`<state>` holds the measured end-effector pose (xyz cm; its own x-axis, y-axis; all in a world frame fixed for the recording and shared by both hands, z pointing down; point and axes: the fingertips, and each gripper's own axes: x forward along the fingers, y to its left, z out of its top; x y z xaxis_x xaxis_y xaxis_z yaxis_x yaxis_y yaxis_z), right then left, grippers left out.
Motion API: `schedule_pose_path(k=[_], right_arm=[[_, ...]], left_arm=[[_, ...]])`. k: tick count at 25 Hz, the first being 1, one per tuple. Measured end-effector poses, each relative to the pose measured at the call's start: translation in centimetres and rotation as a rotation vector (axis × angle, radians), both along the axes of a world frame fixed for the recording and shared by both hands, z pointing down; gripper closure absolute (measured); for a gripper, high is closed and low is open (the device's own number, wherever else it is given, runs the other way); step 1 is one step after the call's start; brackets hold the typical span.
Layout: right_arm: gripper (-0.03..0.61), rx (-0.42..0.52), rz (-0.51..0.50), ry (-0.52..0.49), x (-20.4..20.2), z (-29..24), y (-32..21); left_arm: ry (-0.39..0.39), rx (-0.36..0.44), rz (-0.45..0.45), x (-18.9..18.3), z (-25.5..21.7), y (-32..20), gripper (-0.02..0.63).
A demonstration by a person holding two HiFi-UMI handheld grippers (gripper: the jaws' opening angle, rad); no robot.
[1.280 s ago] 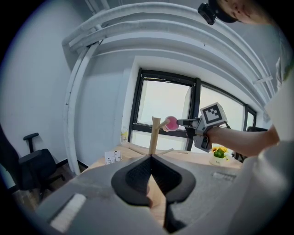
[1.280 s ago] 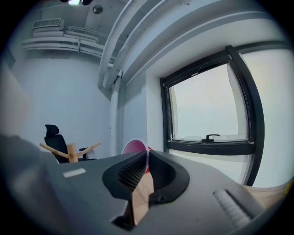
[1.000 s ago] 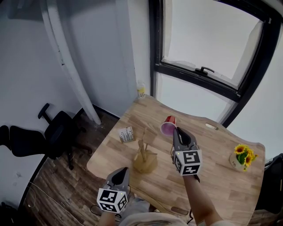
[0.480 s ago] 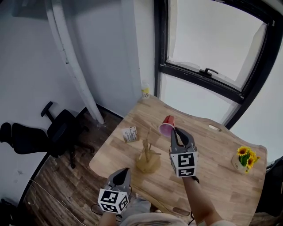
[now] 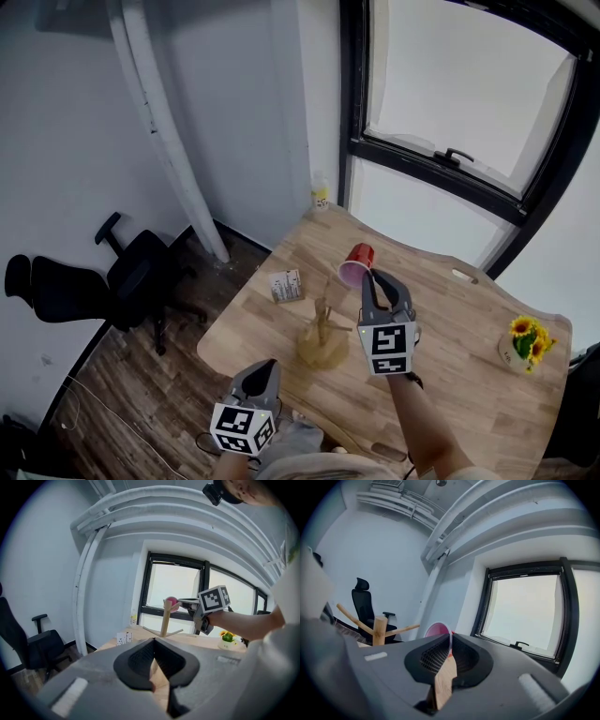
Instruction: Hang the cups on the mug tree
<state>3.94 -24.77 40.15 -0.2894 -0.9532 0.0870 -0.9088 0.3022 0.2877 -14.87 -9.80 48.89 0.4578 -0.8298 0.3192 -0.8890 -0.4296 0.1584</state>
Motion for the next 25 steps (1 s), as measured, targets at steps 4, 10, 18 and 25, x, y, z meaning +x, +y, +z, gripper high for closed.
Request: schedule_pose_path(k=[4, 10, 18, 25], right_arm=[[0.561, 0.014, -0.02, 0.022, -1.0, -0.1, 0.1], [0.561, 0.043, -0.045, 0.063, -2.3, -0.5, 0.1], [0.561, 0.113, -0.059, 0.248, -3.7, 0.0, 1.2], [0.56, 0.144, -0.082, 0.35, -4.8, 0.6, 1.9]], left_arm=[[-0.004, 0.001, -0.007, -0.5, 0.0, 0.1, 0.611], [-0.005, -0.002, -0.014, -0.9, 0.0, 0.3, 0.611], [0.007, -0.003, -0.019, -1.1, 0.1, 0.5, 0.611], [0.025, -0.009, -0.019, -1.1, 0.2, 0.6, 0.611]])
